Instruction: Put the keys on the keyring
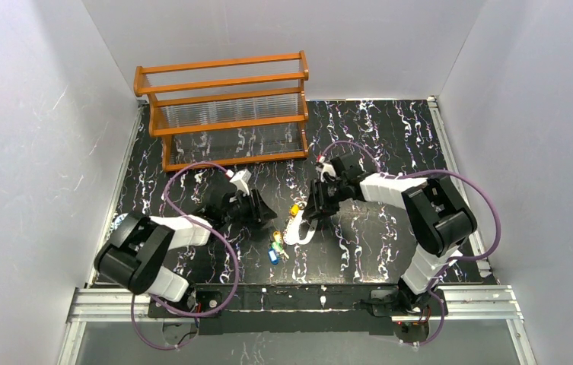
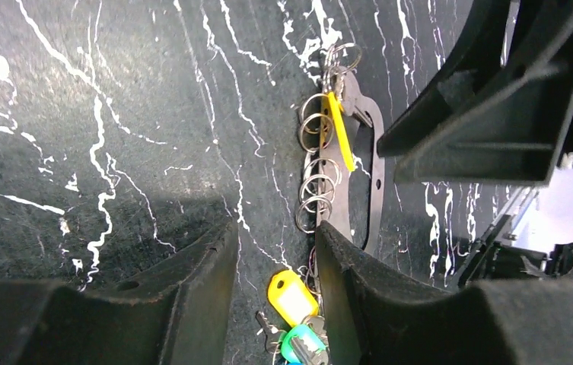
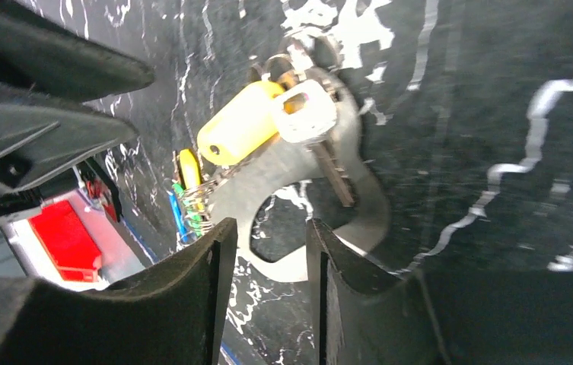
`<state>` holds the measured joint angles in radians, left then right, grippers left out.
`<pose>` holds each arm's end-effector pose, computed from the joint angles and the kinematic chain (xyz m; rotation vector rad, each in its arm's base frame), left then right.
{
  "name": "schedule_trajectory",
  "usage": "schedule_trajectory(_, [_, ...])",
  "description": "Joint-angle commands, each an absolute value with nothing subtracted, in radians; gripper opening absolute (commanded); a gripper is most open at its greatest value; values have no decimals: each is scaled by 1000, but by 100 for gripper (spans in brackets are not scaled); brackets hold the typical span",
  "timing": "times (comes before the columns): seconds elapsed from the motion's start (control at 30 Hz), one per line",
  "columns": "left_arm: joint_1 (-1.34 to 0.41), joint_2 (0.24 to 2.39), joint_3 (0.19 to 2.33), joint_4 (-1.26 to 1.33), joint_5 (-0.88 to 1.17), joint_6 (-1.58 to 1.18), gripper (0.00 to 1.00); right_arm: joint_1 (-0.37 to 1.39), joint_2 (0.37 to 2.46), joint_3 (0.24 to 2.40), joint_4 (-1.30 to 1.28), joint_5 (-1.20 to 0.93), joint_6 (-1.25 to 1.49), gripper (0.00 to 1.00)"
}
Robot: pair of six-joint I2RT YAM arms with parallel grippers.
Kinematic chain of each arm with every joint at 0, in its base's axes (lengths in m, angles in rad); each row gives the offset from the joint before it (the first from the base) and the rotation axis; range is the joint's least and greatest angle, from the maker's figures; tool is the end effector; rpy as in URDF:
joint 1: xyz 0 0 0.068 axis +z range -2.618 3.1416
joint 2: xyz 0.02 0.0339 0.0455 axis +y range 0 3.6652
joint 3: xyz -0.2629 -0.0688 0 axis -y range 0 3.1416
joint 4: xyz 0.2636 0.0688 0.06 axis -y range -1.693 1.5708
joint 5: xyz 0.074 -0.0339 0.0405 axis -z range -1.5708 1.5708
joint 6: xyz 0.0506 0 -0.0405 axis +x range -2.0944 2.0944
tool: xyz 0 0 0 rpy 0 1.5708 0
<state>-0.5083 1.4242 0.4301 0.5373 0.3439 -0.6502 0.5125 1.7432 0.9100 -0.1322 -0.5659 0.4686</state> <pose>0.2405 -0.1535 0.1317 0.0799 2.1708 -1.0501 0.2945 0.1968 0.1218 -0.3007 2.6618 1.0767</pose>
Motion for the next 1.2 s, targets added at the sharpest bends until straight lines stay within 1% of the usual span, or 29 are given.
schedule_trajectory(0.0, [-489, 1497, 403, 693, 461, -762, 39, 577, 1729, 941, -104, -572, 513, 46])
schedule_trajectory(0.1, [-489, 1543, 394, 739, 472, -785, 37, 609, 1759, 946, -60, -576, 542, 43])
schedule_trajectory(0.2, [-489, 1556, 378, 759, 464, -791, 37, 627, 1787, 957, -30, -578, 563, 41])
schedule_trajectory(0.37, [-490, 1548, 357, 765, 460, -782, 37, 634, 1822, 997, -24, -553, 560, 41])
schedule_trajectory(0.63, [-490, 1508, 326, 765, 446, -774, 37, 628, 1844, 1106, -61, -408, 511, 46])
schedule_trajectory(0.87, [-489, 1476, 300, 766, 427, -771, 37, 618, 1818, 1129, -42, -391, 505, 46])
schedule_trajectory(0.97, [-490, 1456, 290, 766, 410, -772, 37, 637, 1802, 1130, -55, -393, 481, 42])
schedule_trajectory(1.17, [-489, 1431, 280, 757, 388, -768, 37, 741, 1823, 1191, -136, -333, 404, 31])
